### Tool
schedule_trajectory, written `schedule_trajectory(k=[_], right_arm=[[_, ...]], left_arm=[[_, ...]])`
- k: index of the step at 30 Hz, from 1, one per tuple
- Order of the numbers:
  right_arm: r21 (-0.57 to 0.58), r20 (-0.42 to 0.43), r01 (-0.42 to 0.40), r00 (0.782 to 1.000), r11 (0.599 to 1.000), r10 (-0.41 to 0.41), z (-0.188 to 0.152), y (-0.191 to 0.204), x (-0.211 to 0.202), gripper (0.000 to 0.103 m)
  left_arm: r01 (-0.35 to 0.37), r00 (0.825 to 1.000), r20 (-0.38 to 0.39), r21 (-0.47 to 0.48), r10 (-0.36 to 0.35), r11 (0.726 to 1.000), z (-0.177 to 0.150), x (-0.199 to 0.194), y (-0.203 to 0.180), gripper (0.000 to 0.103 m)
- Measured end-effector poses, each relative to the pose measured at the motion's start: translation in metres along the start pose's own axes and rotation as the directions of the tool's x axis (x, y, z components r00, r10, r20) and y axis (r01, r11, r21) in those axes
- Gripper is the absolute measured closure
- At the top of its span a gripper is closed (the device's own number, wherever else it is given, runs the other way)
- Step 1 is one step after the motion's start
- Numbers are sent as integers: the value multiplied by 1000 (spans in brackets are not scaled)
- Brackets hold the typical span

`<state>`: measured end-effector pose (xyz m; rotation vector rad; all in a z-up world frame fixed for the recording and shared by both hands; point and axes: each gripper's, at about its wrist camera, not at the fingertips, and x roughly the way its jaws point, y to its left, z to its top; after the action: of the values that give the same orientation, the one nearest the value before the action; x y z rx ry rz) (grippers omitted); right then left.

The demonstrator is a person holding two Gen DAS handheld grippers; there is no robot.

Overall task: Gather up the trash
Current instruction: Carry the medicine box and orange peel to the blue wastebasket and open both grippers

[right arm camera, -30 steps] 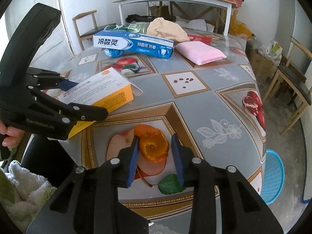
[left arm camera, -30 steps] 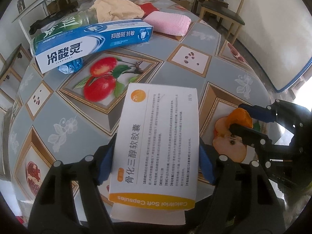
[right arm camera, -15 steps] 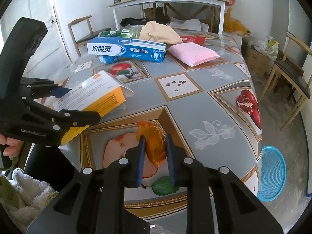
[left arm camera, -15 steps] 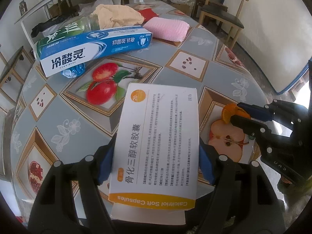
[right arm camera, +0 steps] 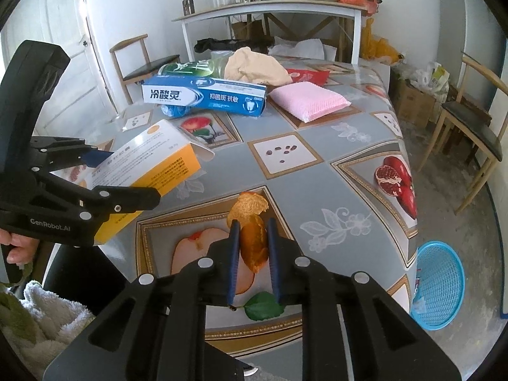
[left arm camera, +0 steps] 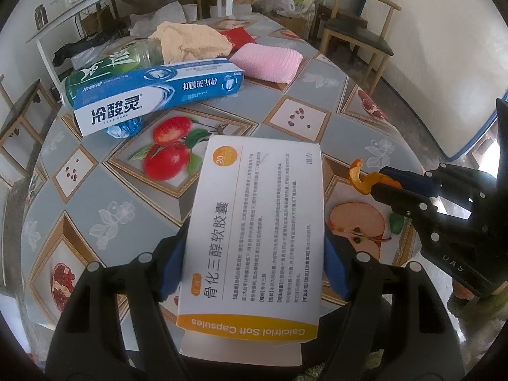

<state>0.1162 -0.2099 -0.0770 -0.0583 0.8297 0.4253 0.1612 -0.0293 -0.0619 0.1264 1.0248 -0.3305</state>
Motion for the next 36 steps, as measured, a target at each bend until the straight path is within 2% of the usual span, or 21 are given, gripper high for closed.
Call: schedule_trajectory(k=[9, 19, 29, 36], right_arm=[[9, 40, 3, 999, 1000, -3, 4, -1, -13, 88], [40, 118, 32, 992, 999, -37, 6, -13, -41, 88], [156, 178, 115, 974, 981, -142, -10, -62, -80, 88], [291, 169, 200, 952, 936, -256, -38, -120, -105, 88]], left_arm=[[2, 1000, 30, -6, -2, 1000, 2, -11, -3, 34], [41, 993, 114, -4, -40, 999, 16, -36, -22, 34], [89, 986, 135, 109, -103, 990, 42, -36, -82, 34], [156, 978, 101, 221, -181, 963, 70, -17, -143, 34]])
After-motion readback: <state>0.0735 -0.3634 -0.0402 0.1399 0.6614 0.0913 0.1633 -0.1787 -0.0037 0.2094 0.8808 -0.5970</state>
